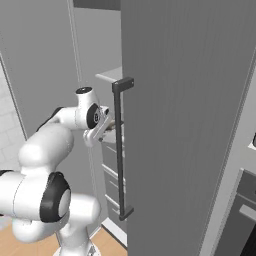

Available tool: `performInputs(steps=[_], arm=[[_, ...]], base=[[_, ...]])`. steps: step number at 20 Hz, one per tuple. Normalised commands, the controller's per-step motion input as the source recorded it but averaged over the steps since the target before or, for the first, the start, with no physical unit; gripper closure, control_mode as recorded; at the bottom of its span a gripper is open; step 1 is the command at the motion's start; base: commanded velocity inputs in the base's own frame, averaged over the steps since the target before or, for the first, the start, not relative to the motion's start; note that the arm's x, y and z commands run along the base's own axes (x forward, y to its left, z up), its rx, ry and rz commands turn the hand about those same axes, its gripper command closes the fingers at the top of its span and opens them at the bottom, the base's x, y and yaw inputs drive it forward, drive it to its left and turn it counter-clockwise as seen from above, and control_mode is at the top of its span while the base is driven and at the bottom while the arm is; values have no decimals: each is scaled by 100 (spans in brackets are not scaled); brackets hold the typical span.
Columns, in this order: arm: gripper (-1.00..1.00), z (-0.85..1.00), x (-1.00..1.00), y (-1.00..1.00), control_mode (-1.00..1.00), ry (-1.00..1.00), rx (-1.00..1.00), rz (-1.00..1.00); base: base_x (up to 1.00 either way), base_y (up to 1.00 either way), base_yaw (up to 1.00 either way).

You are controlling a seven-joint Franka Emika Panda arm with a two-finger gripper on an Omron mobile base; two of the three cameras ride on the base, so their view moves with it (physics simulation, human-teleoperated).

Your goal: Take the meat container that has the fish and place it on the second highest rack of the freezer. Then take the vegetable container that has the garlic and lemon and place it on the highest rack of the freezer.

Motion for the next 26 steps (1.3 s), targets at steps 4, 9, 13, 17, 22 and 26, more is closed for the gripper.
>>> performInputs(steps=[4, 9, 13, 17, 22, 26], arm=[[100, -21, 52, -21, -100, -5, 0, 0], [100, -8, 73, -7, -100, 0, 0, -6], [100, 0, 78, 0, -100, 0, 0, -17], [100, -10, 59, -4, -100, 0, 0, -17], [100, -21, 48, -13, -100, 0, 0, -9], [100, -41, 51, -15, -100, 0, 0, -4]], base=[[0, 0, 0], [0, 0, 0], [0, 0, 0], [0, 0, 0], [0, 0, 0], [0, 0, 0]])
